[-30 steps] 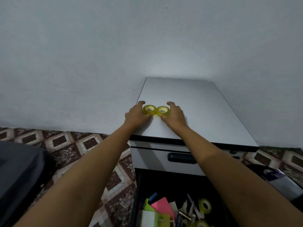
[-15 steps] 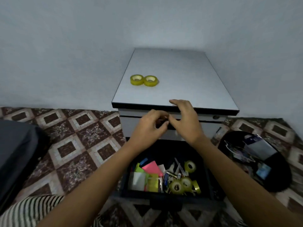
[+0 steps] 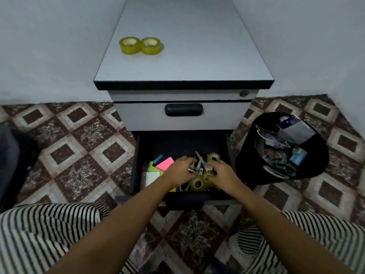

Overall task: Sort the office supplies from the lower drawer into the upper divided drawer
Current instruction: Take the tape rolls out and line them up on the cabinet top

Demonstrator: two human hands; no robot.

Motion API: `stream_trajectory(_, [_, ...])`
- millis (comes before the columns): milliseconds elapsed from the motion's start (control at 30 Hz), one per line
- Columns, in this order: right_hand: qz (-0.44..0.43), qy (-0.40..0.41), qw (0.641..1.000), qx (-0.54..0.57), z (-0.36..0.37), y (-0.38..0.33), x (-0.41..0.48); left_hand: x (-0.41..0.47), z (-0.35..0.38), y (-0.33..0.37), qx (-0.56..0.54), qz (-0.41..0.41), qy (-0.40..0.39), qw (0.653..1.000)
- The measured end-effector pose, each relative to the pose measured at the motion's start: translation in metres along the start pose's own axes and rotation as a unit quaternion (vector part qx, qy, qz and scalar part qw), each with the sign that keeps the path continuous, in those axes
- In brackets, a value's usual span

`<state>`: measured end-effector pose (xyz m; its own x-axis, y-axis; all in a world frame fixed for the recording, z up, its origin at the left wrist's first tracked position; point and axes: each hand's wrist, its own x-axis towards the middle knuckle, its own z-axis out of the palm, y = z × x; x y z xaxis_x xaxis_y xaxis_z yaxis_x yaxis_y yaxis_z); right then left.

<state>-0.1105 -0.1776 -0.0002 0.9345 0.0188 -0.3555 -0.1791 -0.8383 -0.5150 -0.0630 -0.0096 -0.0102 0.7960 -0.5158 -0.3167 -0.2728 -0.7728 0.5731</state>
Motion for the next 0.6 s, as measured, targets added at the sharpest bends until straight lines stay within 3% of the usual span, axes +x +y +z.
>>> stream_trajectory(267, [0.023, -0.125, 0.983, -0.130, 0.023, 0.037, 0.040, 0.017, 0.021, -0.008, 0.157, 0.023, -0.134, 0.978])
stream_trajectory(600, [0.011, -0.123, 0.980, -0.154, 0.023, 0.030, 0.035, 0.016, 0.032, -0.008, 0.164, 0.037, -0.112, 0.979])
